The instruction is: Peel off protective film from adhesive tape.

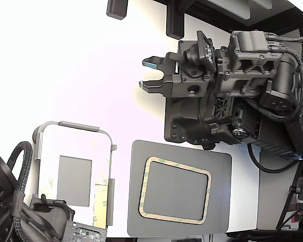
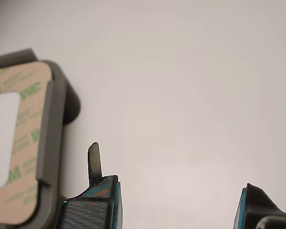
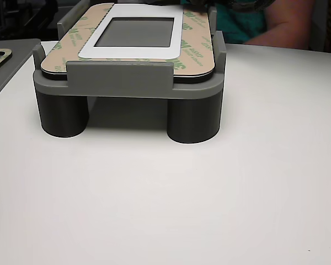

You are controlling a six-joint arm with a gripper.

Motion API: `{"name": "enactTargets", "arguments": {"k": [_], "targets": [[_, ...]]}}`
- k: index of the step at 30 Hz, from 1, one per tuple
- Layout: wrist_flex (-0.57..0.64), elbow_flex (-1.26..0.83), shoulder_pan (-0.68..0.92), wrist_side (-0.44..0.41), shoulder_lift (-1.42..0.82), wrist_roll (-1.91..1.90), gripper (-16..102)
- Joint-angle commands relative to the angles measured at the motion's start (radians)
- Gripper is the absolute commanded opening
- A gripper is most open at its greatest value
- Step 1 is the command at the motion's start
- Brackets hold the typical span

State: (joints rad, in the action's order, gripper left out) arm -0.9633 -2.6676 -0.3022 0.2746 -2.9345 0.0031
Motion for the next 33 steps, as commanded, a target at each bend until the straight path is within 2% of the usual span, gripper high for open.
{"name": "enactTargets", "arguments": {"k": [1,15,17,20,21,23,25,27,28,30,31,32,33], "targets": [[0.008,0.025,-0.012,0.003,-0.021,0.002,100],[0.006,0.032,-0.006,-0.006,-0.021,-0.002,100],[-0.018,0.061,0.008,-0.035,-0.023,-0.008,100],[0.006,0.057,0.031,-0.071,-0.020,-0.031,100],[0.006,0.057,0.031,-0.069,-0.018,-0.029,92],[0.006,0.057,0.031,-0.069,-0.018,-0.029,65],[0.008,0.063,0.031,-0.063,-0.014,-0.023,50],[0.008,0.098,0.038,-0.057,-0.009,-0.014,30],[0.008,0.123,0.051,-0.061,0.002,-0.011,29],[0.003,0.173,0.078,-0.083,0.032,0.005,13],[-0.003,0.196,0.087,-0.094,0.048,0.029,-2],[-0.018,0.221,0.092,-0.097,0.067,0.078,-10],[-0.029,0.239,0.095,-0.072,0.086,0.169,-10]]}}
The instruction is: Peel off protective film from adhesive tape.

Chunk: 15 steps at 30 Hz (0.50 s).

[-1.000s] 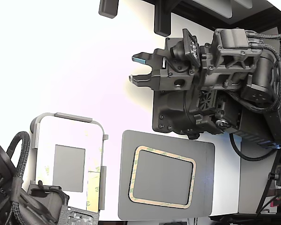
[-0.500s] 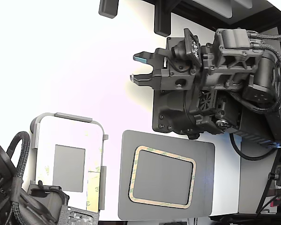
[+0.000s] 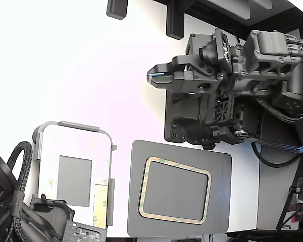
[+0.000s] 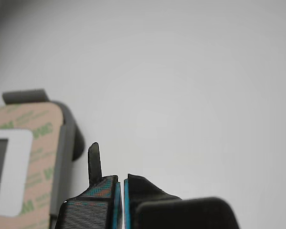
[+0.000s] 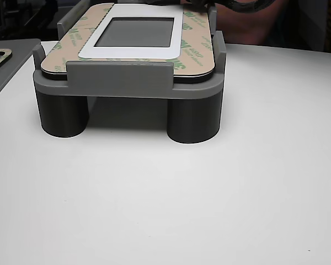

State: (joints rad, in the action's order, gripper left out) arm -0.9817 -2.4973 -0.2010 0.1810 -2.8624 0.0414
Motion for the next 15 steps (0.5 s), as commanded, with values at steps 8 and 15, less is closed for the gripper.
{"name": "enactTargets", "arguments": {"k": [8,15], "targets": [[0.003,0.146,0.156,-0.078,0.135,0.549,-10],[0.080,0.169,0.353,-0.262,0.233,0.850,-11]]}}
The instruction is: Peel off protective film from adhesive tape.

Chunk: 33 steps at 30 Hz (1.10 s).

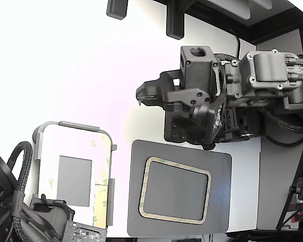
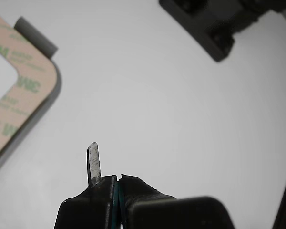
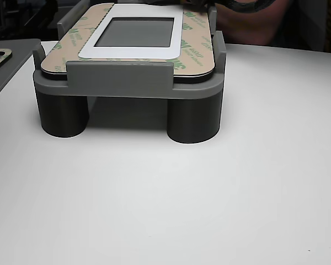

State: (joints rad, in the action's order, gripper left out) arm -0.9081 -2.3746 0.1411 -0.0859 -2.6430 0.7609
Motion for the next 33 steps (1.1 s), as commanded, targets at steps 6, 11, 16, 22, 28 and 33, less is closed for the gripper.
{"name": "enactTargets", "arguments": {"k": [6,11,16,22,28,33], "targets": [[-0.011,0.112,0.038,0.021,0.115,0.390,-11],[0.058,0.089,0.038,0.051,0.137,0.617,-10],[0.120,0.038,0.044,0.123,0.149,0.838,-10],[0.181,0.017,0.141,0.097,0.206,0.931,-10],[0.236,0.021,0.189,0.092,0.279,0.953,-10],[0.290,0.015,0.218,0.114,0.334,0.974,-10]]}}
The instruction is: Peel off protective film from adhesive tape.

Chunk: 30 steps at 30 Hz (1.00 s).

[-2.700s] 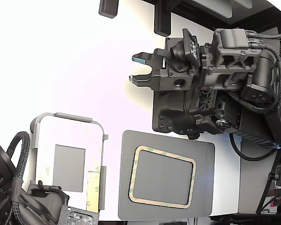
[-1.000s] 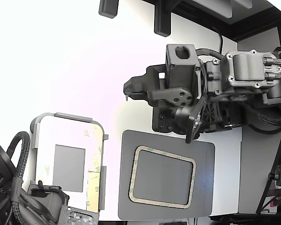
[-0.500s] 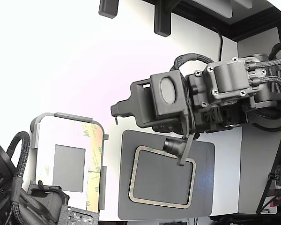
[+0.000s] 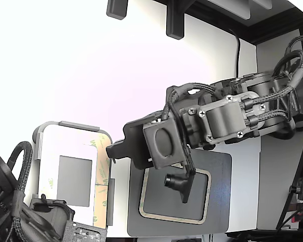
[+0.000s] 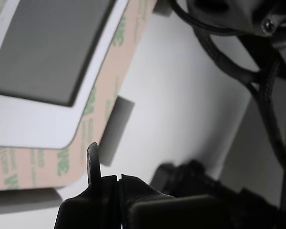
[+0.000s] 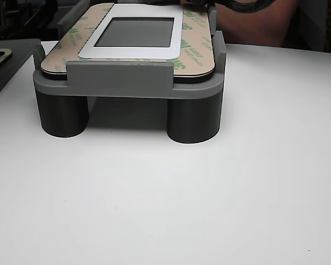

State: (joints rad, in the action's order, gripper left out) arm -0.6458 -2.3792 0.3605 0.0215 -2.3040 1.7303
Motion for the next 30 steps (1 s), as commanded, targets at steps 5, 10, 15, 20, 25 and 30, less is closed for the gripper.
{"name": "enactTargets", "arguments": {"k": [5,10,15,20,25,30], "targets": [[0.074,0.025,0.026,0.026,0.058,0.040,-10],[0.138,0.034,0.028,0.071,0.130,0.084,-10],[0.207,0.055,0.058,0.069,0.206,0.103,-10],[0.219,0.109,0.114,0.026,0.281,0.084,-10],[0.245,0.129,0.126,0.038,0.330,0.091,-10],[0.268,0.123,0.140,0.041,0.344,0.092,-10]]}}
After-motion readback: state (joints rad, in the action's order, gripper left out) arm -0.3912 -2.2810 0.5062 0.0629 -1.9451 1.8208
